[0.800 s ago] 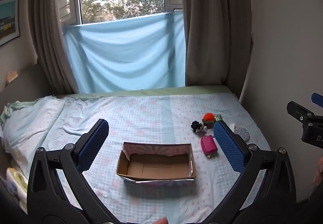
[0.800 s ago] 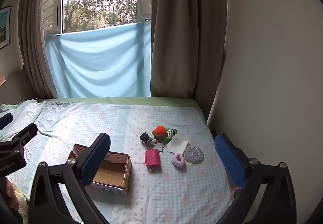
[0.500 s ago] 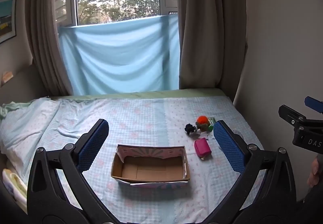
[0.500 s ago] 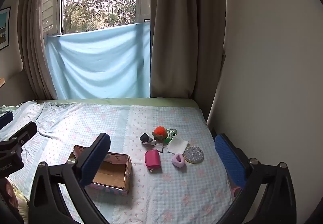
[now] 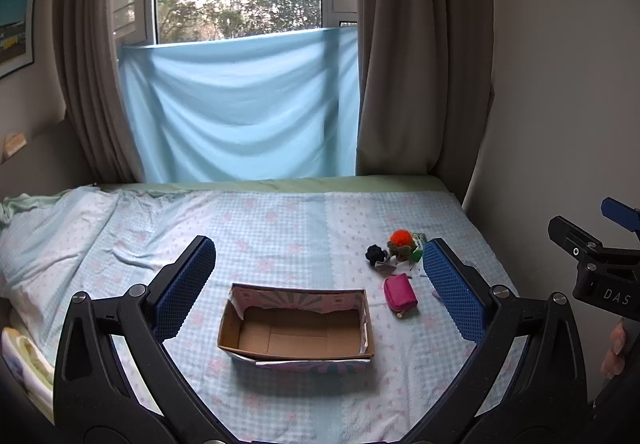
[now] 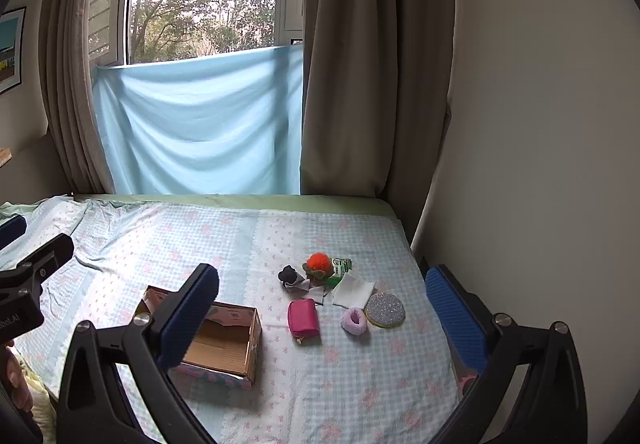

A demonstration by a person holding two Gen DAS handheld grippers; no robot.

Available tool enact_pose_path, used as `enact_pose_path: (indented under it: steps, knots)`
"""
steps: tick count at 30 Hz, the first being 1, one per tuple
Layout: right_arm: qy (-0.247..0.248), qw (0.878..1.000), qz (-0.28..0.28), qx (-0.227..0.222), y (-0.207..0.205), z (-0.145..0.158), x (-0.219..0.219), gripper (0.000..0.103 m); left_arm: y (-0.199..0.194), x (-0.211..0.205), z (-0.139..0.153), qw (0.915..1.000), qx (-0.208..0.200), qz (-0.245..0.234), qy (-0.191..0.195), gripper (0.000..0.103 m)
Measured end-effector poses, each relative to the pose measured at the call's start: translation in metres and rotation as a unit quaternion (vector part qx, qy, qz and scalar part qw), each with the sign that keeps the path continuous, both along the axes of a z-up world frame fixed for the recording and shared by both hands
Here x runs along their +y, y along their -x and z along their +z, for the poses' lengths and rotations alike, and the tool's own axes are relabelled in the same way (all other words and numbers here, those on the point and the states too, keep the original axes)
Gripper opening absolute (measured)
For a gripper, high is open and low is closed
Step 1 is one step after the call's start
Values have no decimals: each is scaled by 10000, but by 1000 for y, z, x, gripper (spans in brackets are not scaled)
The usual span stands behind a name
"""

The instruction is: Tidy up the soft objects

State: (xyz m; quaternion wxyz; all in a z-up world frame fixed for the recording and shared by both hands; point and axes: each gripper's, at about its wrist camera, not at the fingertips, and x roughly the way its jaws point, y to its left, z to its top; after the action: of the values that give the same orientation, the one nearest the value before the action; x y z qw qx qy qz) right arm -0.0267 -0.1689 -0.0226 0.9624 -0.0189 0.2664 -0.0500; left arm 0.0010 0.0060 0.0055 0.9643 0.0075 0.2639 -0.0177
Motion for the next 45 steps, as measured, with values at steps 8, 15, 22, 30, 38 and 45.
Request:
enact_pose_path:
  steps: [8, 15, 22, 30, 38, 45]
  knots:
    - [-11, 10000, 10, -5, -2, -2, -1, 103, -1, 4, -2, 9999, 31, 82, 63, 103]
    - [-7, 10000, -1, -17, -1, -2, -1, 103, 2, 3, -1, 9999, 7, 47, 99, 103]
    - [-2, 10000, -25, -42, 0, -3, -4, 103, 1, 4, 1, 9999, 16, 28, 124, 103]
    - [35, 10000, -34, -61, 1, -4, -1, 103, 0, 7, 1, 9999, 35, 38, 139, 103]
    - [68, 9999, -8, -88, 0, -5, 1, 103, -1, 7, 0, 9999, 46, 22, 144, 103]
    - [59, 9999, -7, -87, -1, -5, 1, 103, -1, 7, -1, 9998, 79, 0, 170, 103]
